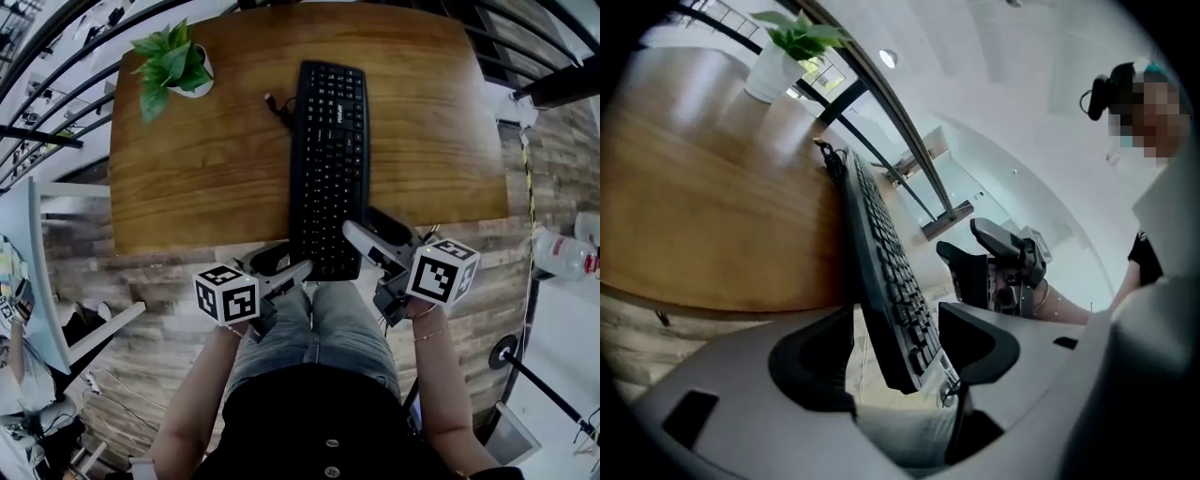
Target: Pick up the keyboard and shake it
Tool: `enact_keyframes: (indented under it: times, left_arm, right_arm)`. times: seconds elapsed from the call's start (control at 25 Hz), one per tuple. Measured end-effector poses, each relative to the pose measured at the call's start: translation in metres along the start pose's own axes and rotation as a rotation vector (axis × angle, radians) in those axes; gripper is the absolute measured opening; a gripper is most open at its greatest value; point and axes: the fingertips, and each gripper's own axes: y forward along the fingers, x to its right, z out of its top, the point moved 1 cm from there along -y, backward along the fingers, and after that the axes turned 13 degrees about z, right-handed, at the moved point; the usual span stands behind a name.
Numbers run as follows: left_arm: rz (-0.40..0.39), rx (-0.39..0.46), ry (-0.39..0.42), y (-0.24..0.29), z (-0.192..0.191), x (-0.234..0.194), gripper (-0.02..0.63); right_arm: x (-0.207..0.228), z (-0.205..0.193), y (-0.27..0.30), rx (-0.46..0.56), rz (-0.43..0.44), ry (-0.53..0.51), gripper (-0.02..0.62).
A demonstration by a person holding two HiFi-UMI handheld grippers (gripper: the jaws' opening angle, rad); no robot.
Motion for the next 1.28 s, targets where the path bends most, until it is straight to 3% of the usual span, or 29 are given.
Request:
enact_keyframes:
  times: [0.24, 0.4, 0.56, 0.64, 0.68, 0.72, 0.88, 1.04, 1.28]
  left_arm:
    - [0.078, 0.118, 0.057, -0.026, 0.030, -0.002, 0.270]
    - [0.001, 0.192, 0.135, -0.039, 0.063, 0.027, 0.270]
    - [-0.044, 0.273, 0.217, -0.048, 0.093, 0.059, 0.252]
    - [-0.038, 0.313, 0.248, -0.053, 0.104, 0.071, 0.218]
    - [-0.032, 0.330, 0.263, -0.055, 0.108, 0.076, 0.181]
    - [-0.027, 0.345, 0.279, -0.057, 0.111, 0.081, 0.150]
    - [-0.016, 0.372, 0.342, -0.059, 0.120, 0.098, 0.037]
    - [0.022, 0.380, 0.429, -0.057, 0.129, 0.112, 0.028]
    - [0.095, 0.408, 0.451, -0.054, 0.145, 0.114, 0.025]
  right_arm:
    - [-0.023, -0.007, -0.002, -0.007, -0.002, -0.075, 0.284]
    - [-0.045, -0.002, 0.000, -0.026, -0.029, -0.181, 0.282]
    - [-0.068, 0.011, -0.003, 0.023, -0.006, -0.237, 0.278]
    - [-0.073, 0.016, -0.007, 0.043, -0.032, -0.259, 0.229]
    - [-0.074, 0.019, -0.010, 0.050, -0.064, -0.278, 0.129]
    - [-0.075, 0.021, -0.012, 0.056, -0.089, -0.298, 0.072]
    - [-0.087, 0.035, -0.018, 0.112, -0.104, -0.353, 0.062]
    - [-0.099, 0.052, -0.024, 0.185, -0.118, -0.427, 0.038]
    - [-0.109, 0.064, -0.020, 0.187, -0.164, -0.537, 0.028]
